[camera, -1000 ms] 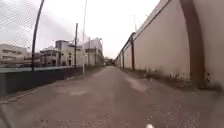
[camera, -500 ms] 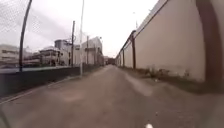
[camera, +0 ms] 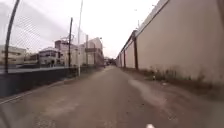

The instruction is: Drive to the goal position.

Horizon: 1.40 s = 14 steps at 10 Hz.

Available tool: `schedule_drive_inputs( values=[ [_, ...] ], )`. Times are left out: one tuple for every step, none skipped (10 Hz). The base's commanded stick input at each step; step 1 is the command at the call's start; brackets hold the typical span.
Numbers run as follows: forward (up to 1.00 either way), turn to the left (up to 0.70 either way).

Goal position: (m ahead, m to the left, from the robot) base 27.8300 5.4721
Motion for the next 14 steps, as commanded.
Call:
schedule_drive_inputs(
  values=[
    [0.99, 0.0],
    [0.98, 0.0],
    [0.9, 0.0],
    [0.88, 0.0],
    [0.87, 0.0],
    [0.87, 0.0],
    [0.87, 0.0],
    [0.87, 0.0],
    [0.87, 0.0],
    [0.87, 0.0],
    [0.87, 0.0],
    [0.87, 0.0],
    [0.87, 0.0],
    [0.87, 0.0]
  ],
)
